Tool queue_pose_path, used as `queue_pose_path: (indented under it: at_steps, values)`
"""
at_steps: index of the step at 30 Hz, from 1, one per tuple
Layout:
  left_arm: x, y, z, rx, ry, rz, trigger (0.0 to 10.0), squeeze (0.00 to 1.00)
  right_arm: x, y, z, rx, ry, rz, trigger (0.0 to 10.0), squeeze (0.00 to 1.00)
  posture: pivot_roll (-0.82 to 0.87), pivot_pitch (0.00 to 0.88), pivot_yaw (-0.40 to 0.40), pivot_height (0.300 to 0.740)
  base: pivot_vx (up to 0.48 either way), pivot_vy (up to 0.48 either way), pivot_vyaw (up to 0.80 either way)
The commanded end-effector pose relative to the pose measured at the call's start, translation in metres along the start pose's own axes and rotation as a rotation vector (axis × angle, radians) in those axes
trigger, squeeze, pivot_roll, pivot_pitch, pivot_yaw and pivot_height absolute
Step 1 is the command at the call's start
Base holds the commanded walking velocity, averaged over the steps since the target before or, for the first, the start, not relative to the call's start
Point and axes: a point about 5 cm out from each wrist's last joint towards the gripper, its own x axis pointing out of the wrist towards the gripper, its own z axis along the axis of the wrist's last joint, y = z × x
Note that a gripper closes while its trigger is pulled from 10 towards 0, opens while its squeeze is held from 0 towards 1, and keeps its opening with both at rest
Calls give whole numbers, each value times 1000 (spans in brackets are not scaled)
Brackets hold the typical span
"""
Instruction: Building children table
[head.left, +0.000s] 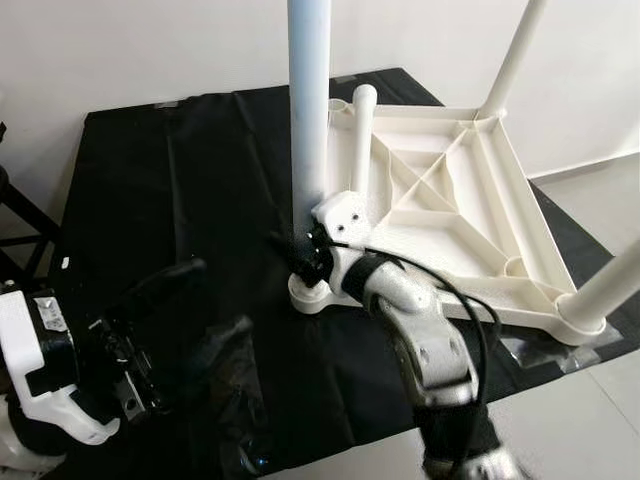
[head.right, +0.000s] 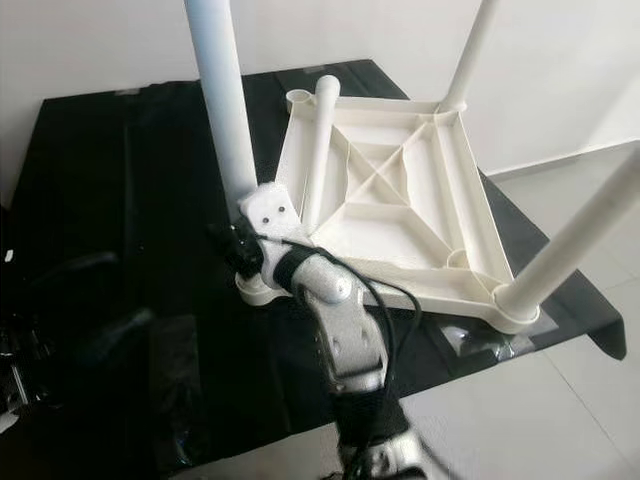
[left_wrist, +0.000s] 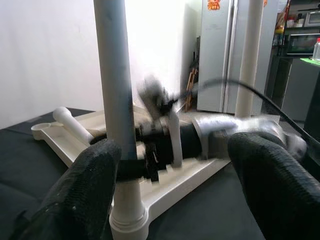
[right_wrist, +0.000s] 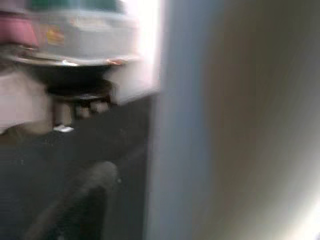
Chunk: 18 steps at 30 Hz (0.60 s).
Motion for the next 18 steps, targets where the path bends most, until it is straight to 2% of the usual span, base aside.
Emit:
queue_pose_path:
  at_steps: [1,2,4,5,6,7,8,9,12,17,18]
  values:
    - [-1,-1,-2,-2,2,0,10000,0,3,0,3,-4,-52,175,10000,1000,53,131,-26,740,0,0,0]
    - [-1,-1,-2,-2,2,0,10000,0,2,-6,4,-29,-62,271,10000,1000,53,131,-26,740,0,0,0]
    - [-1,-1,-2,-2,2,0,10000,0,2,-6,4,-29,-62,271,10000,1000,53,131,-26,740,0,0,0]
    - [-2,-1,-2,-4,6,1,10000,0,1,-14,3,-40,-39,360,10000,1000,59,140,-24,740,0,0,0]
    - [-3,-2,-2,-7,13,4,10000,0,0,-23,3,-60,-32,427,10000,898,65,143,-26,740,0,0,0]
    - [-3,-2,-2,-7,13,4,10000,0,0,-23,3,-60,-32,427,10000,898,65,143,-26,740,0,0,0]
    - [-5,-3,-1,-9,19,6,10000,0,0,-31,5,-55,-33,494,10000,0,74,153,-28,740,0,0,0]
    - [-6,-4,-1,-11,22,8,10000,0,0,-36,8,-50,-37,535,10000,0,75,153,-29,740,0,0,0]
    - [-8,-6,0,-12,33,16,10000,0,9,-53,16,-7,-25,522,10000,0,87,166,-27,740,0,0,0]
    - [-11,-9,1,-14,42,24,10000,0,17,-62,21,12,-27,536,10000,0,106,180,-28,740,0,0,0]
    - [-12,-9,2,-14,48,26,10000,0,18,-64,23,23,-35,547,0,0,110,183,-28,740,0,0,0]
